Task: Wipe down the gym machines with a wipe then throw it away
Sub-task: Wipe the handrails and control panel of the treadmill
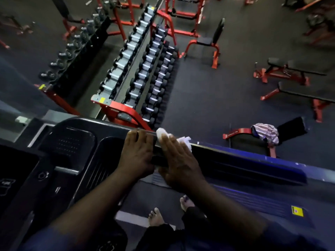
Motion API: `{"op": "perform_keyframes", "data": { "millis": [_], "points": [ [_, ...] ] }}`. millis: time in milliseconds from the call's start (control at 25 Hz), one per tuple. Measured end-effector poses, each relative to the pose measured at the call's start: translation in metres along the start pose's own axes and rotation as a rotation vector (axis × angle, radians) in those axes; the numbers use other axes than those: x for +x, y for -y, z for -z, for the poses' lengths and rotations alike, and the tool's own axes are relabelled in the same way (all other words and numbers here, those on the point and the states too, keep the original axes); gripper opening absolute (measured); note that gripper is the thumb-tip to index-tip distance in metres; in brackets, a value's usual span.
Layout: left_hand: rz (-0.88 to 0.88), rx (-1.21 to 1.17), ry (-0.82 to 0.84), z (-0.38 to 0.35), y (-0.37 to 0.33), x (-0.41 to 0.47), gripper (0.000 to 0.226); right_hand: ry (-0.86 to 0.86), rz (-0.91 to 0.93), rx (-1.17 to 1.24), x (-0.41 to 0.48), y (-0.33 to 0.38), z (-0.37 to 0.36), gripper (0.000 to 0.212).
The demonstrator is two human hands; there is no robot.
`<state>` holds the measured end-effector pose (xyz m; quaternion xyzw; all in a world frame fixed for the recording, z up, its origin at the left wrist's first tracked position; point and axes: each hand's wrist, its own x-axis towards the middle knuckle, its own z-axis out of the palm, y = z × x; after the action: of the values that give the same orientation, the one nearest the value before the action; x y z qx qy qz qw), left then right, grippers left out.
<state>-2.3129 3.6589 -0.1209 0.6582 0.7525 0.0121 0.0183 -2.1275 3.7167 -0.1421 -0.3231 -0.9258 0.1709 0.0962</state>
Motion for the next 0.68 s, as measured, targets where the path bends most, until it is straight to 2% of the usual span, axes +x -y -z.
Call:
{"op": "perform_keyframes", "data": {
  "millis": [80, 120, 160, 280, 320, 360, 440, 520, 560, 600, 680],
  "points": [
    [-0.076, -0.058, 0.012, -0.004, -0.001, 0.012, 0.094, -0.017, 0.035, -0.092, -0.044, -0.028, 0.016, 0.1],
    [-0.122, -0.087, 0.018, -0.005, -0.003, 0.018, 0.096, -0.01, -0.016, -0.124, -0.065, -0.045, 0.024, 0.103],
    [-0.158, -0.112, 0.026, -0.006, -0.006, 0.024, 0.098, -0.022, -0.119, -0.131, -0.08, -0.059, 0.031, 0.106],
    [-0.24, -0.108, 0.068, -0.01, -0.024, 0.031, 0.1, -0.223, -0.523, -0.148, -0.076, -0.065, 0.022, 0.101],
    [-0.257, -0.082, 0.073, -0.012, -0.031, 0.031, 0.101, -0.239, -0.574, -0.131, -0.064, -0.058, 0.016, 0.102],
    [-0.269, -0.058, 0.078, -0.015, -0.036, 0.031, 0.101, -0.206, -0.533, -0.1, -0.055, -0.051, 0.012, 0.103],
    [-0.278, -0.031, 0.082, -0.018, -0.043, 0.034, 0.1, -0.056, -0.333, -0.064, -0.057, -0.046, 0.012, 0.109],
    [-0.28, -0.011, 0.078, -0.022, -0.048, 0.037, 0.1, 0.033, -0.158, -0.081, -0.083, -0.063, 0.033, 0.109],
    [-0.286, 0.002, 0.076, -0.024, -0.051, 0.037, 0.101, 0.043, -0.127, -0.096, -0.099, -0.08, 0.042, 0.11],
    [-0.292, 0.012, 0.073, -0.026, -0.053, 0.036, 0.103, 0.032, -0.173, -0.107, -0.114, -0.099, 0.048, 0.11],
    [-0.292, 0.02, 0.069, -0.028, -0.059, 0.033, 0.109, -0.095, -0.453, -0.105, -0.133, -0.13, 0.055, 0.106]
  ]
}}
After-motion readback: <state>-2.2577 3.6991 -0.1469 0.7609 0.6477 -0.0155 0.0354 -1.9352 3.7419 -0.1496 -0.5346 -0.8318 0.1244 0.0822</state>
